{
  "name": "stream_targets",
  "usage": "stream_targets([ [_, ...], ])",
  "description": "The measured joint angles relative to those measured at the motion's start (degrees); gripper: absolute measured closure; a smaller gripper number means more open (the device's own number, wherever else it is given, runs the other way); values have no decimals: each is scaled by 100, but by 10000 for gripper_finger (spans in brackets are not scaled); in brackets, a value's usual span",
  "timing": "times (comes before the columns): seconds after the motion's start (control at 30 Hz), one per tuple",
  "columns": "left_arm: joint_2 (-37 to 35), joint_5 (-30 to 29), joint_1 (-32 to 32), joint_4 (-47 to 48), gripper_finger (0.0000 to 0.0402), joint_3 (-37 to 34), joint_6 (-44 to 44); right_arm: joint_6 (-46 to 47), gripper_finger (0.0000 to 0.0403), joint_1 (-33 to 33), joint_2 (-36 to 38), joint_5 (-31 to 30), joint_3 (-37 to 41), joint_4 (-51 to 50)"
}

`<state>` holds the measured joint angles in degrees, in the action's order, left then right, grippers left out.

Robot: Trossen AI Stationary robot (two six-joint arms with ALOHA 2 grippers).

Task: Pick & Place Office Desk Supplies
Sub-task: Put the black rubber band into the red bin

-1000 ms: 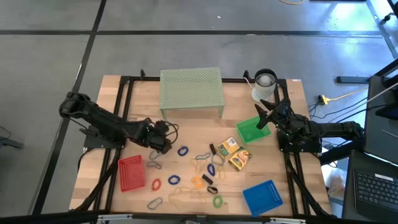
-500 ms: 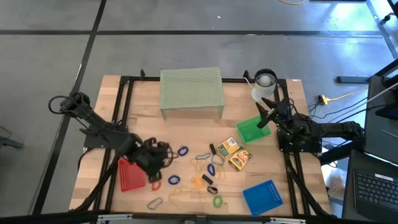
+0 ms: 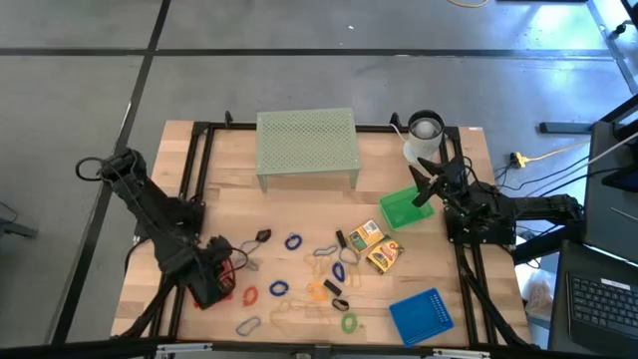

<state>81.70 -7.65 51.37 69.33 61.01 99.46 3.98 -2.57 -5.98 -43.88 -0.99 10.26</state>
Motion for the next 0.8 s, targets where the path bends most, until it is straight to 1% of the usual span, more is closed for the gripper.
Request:
stream_targets([
  [0.1, 114, 216, 123, 5, 390, 0, 402, 155, 209, 1, 0, 196, 0, 0],
  [0.27, 356, 721, 268, 152, 369, 0, 610, 446, 209, 1, 0, 452, 0, -2],
  [0.43, 500, 791, 336, 180, 347, 0, 517, 676, 209, 2, 0, 730, 0, -4],
  [0.5, 504, 674, 324, 184, 338, 0, 367, 755, 209, 0, 0, 830, 0, -5],
  [0.6, 502, 285, 210, 186, 326, 0, 105, 777, 209, 0, 0, 908, 0, -7],
  [0.8, 502, -486, -281, 182, 308, 0, -345, 779, 209, 0, 0, 903, 0, -7],
])
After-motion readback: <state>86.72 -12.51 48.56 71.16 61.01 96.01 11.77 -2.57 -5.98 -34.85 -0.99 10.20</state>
